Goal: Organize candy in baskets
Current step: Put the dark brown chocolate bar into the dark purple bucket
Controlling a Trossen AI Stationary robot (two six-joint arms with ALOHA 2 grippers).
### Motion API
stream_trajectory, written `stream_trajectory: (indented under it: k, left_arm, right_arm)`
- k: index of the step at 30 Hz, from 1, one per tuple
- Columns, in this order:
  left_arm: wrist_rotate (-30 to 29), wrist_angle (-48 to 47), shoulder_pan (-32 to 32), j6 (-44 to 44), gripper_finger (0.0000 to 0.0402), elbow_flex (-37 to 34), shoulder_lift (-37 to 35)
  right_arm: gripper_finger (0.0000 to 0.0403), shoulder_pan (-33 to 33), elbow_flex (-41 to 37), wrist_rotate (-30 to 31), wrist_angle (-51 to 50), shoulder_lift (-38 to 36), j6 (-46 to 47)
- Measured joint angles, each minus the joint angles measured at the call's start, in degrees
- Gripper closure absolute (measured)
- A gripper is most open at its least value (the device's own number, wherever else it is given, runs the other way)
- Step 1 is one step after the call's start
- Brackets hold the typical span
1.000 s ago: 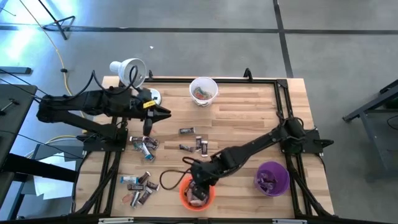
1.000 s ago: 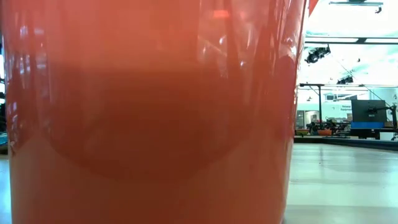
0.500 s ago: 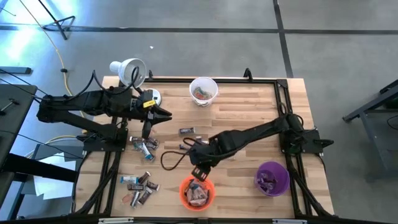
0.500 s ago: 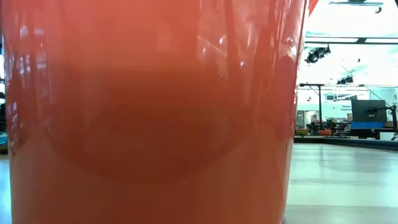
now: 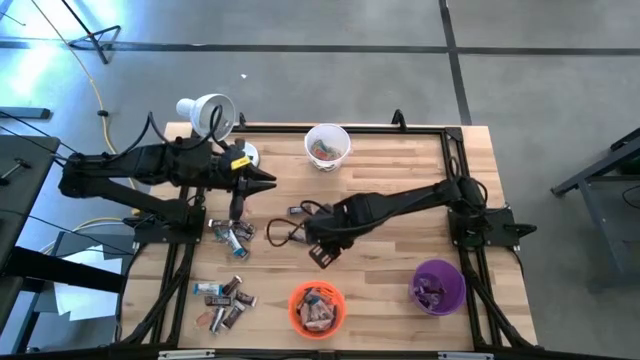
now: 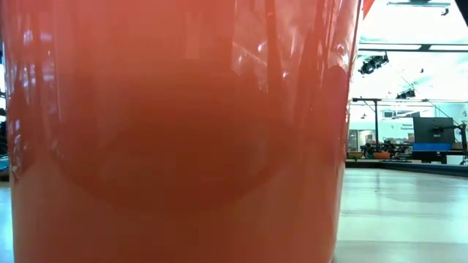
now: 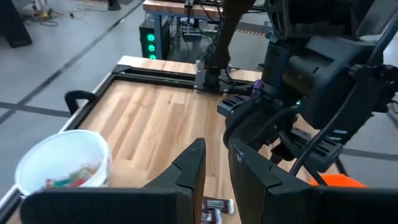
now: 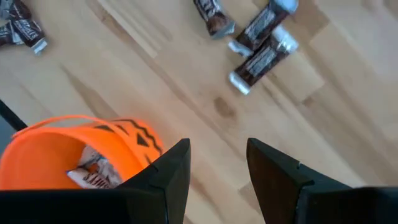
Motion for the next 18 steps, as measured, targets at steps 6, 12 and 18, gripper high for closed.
stream_trajectory:
  k: [6, 12, 18]
  left_arm:
    - [0.0, 0.1, 2.4, 2.6, 0.0346, 0.0, -0.5]
    - [0.0, 0.4, 4.0, 5.5, 0.0346, 0.0, -0.4]
    - [-0.1, 2.6, 5.9, 1.9, 0.0346, 0.0, -0.4]
  right_arm:
    - [0.0252, -4.4, 0.0, -7.0, 0.7, 0.0, -4.7]
    - [0.0252, -6.1, 0.0, -5.2, 0.7, 0.0, -7.3]
    - [0.0252, -6.4, 0.0, -2.8, -0.4, 0.0, -17.6]
